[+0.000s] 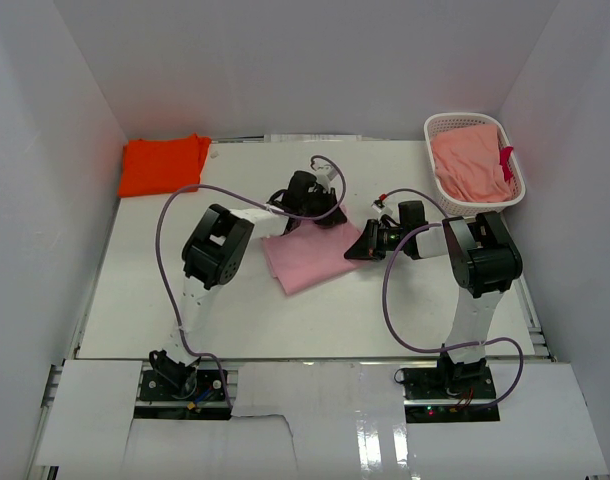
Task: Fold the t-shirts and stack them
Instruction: Smooth out wrinkles on the folded tshirt
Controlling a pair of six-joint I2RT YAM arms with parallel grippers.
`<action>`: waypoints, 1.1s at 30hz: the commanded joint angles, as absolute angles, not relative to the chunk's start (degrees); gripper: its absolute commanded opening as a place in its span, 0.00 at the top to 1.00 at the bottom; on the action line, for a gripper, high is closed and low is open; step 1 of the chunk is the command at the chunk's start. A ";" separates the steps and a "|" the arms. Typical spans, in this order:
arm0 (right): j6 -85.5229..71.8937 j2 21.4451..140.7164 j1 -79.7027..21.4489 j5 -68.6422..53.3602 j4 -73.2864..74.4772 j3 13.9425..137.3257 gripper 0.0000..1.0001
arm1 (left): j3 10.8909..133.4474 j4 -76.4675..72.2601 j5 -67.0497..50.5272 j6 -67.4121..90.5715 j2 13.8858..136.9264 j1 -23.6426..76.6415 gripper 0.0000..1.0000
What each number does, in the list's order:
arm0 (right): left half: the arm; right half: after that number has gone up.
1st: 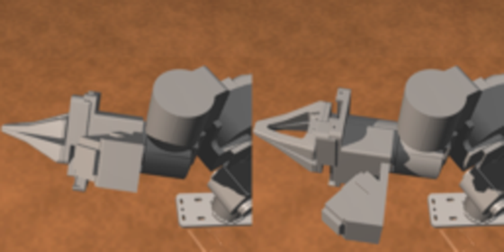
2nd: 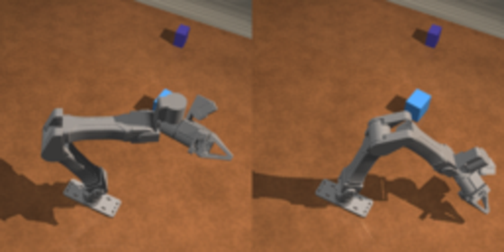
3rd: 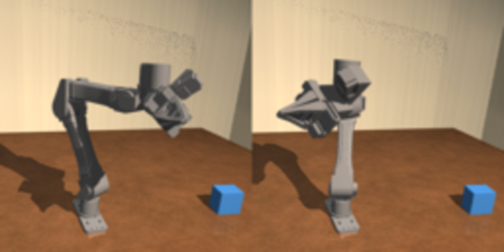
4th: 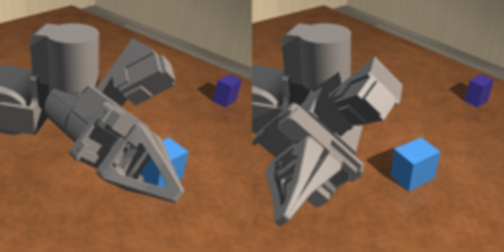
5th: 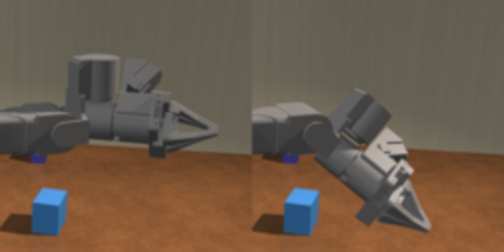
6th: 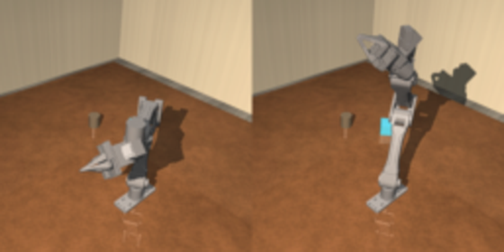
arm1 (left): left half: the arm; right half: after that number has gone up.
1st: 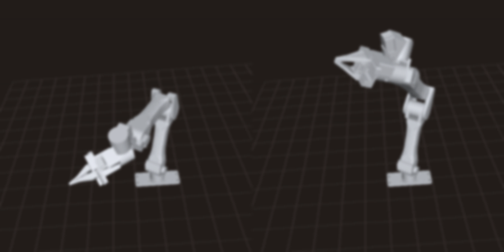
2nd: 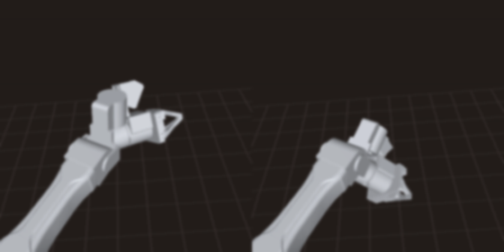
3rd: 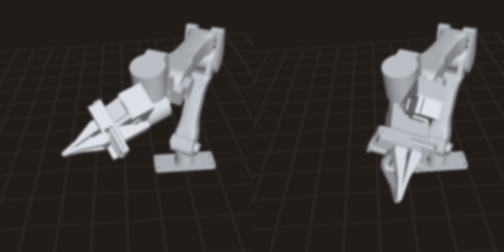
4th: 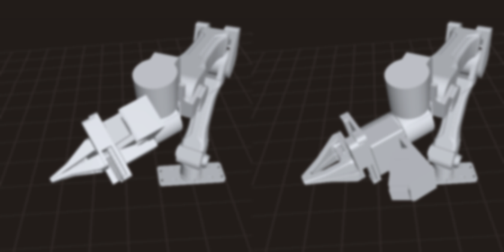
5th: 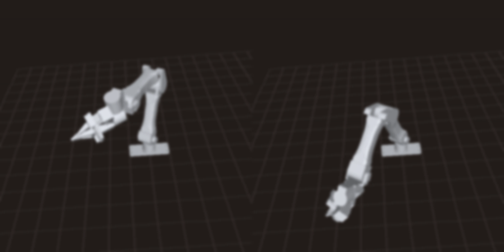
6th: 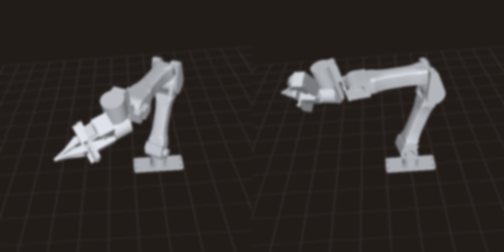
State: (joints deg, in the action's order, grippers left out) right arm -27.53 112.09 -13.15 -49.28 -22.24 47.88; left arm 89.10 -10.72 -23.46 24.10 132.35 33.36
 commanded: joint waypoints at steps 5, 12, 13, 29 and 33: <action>-25.58 114.08 -13.54 -46.14 -19.42 46.23 0.92 | 86.40 -14.76 -22.33 22.85 129.11 31.29 1.00; -25.40 114.17 -13.71 -46.05 -19.34 46.23 0.92 | 87.54 -13.54 -21.18 20.74 128.41 29.71 1.00; -25.40 114.17 -13.71 -46.05 -19.25 46.23 0.92 | 87.63 -13.45 -21.88 20.92 128.50 29.45 1.00; -24.87 114.35 -14.33 -45.70 -18.98 46.14 0.92 | 92.72 -13.71 -21.71 17.67 131.39 27.33 1.00; -24.79 114.70 -14.50 -45.62 -18.98 46.14 0.92 | 97.81 -13.54 -22.50 17.49 132.98 26.98 1.00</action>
State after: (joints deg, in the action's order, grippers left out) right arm -27.44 112.14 -13.56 -49.25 -22.48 47.83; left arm 93.47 -13.30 -22.74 18.87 133.27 27.53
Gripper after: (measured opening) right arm 0.078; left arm 0.024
